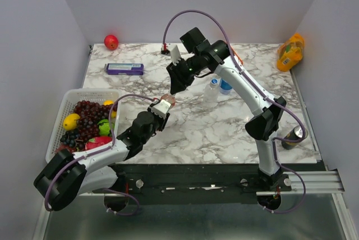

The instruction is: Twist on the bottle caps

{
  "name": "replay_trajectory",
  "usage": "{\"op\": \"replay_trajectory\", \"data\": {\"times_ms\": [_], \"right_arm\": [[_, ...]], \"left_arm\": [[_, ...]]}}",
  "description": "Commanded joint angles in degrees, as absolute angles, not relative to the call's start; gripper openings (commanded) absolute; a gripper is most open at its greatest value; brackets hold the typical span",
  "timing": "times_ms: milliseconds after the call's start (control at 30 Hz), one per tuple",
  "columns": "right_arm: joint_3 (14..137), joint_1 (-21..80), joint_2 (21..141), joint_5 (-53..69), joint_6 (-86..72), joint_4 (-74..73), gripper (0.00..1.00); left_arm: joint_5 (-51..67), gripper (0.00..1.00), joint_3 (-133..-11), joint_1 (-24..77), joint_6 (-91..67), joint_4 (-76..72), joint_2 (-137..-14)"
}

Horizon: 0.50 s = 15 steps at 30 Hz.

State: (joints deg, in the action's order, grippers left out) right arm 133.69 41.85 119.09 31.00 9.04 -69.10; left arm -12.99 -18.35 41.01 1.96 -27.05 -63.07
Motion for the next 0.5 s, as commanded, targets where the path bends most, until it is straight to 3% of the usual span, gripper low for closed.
{"op": "replay_trajectory", "data": {"times_ms": [0,67,200,467], "right_arm": [[135.7,44.47,119.36,27.96,9.75,-79.01,0.44],[135.62,44.47,117.6,27.69,10.63,-79.01,0.52],[134.91,44.47,114.79,27.6,12.56,-80.24,0.77],[132.54,43.95,108.2,20.93,21.35,-80.42,0.95]], "left_arm": [[-17.4,0.0,-23.03,40.78,-2.2,-32.18,-60.47],[-17.49,0.0,-23.12,40.78,-2.9,-31.03,-60.38],[-16.96,0.0,-23.38,40.69,-4.04,-28.31,-60.38],[-14.42,0.0,-25.05,40.61,-5.1,-24.09,-59.5]]}}
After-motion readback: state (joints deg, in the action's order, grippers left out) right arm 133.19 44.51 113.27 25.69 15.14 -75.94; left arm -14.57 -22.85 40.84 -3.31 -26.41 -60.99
